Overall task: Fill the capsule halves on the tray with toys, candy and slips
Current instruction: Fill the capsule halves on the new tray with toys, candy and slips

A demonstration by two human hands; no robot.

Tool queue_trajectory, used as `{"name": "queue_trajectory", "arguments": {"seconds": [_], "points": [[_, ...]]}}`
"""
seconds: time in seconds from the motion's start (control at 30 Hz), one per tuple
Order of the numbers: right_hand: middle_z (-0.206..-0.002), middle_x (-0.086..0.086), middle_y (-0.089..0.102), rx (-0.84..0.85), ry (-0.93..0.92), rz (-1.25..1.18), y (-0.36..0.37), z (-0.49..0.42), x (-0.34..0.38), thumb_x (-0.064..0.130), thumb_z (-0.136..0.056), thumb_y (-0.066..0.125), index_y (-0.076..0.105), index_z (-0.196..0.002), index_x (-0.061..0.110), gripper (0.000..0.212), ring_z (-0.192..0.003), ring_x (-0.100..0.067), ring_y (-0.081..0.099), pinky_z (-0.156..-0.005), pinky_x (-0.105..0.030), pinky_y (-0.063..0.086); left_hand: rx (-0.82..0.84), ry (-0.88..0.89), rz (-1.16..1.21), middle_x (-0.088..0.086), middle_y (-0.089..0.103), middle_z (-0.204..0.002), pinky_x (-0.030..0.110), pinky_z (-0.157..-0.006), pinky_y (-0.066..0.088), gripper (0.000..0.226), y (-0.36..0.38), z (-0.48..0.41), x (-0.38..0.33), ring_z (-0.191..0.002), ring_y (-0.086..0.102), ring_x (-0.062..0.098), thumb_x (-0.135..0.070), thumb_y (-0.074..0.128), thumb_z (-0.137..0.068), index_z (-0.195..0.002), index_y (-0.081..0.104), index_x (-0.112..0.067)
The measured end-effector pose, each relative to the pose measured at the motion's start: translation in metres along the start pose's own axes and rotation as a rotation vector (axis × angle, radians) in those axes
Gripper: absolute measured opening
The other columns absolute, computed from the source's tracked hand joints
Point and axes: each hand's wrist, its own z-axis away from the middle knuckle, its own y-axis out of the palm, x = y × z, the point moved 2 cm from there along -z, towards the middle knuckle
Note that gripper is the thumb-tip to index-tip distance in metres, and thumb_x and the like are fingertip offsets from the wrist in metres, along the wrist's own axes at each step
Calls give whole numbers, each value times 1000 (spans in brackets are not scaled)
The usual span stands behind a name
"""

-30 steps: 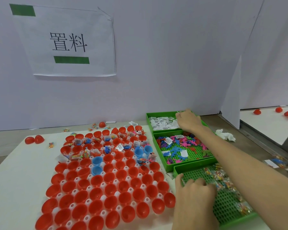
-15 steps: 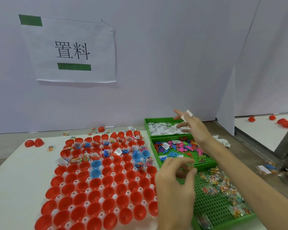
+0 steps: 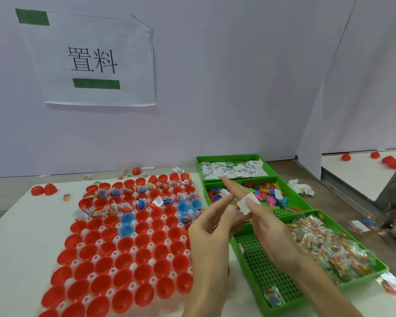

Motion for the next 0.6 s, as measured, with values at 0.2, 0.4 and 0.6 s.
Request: {"name": "queue_trajectory", "arguments": {"seconds": [0.2,0.4,0.6], "points": [[-155,38,22,-60,45,114,11,-1,-3,49,-100,34,25,-149,56,50,-134,28,16,-93,9,21,-1,46,-108,9,75,-99,28,-78,59,27,-6,-3,2,-95,72,25,-2,71,-84,-106,76,-18],[-151,35,35,-69,112,15,10,-3,-7,56,-94,50,25,-146,61,58,-131,17,38,-111,-17,33,-22,75,-149,11,75,-90,29,-76,59,30,-10,-4,4,-90,71,30,-1,67,-86,-96,78,-28],[-137,25,54,-233,49,78,-18,-7,3,48,-94,49,45,-142,47,48,-119,1,59,-105,-33,40,-167,106,-62,14,69,-80,23,-66,57,32,-15,-6,3,-72,73,27,7,63,-87,-101,71,-21]]}}
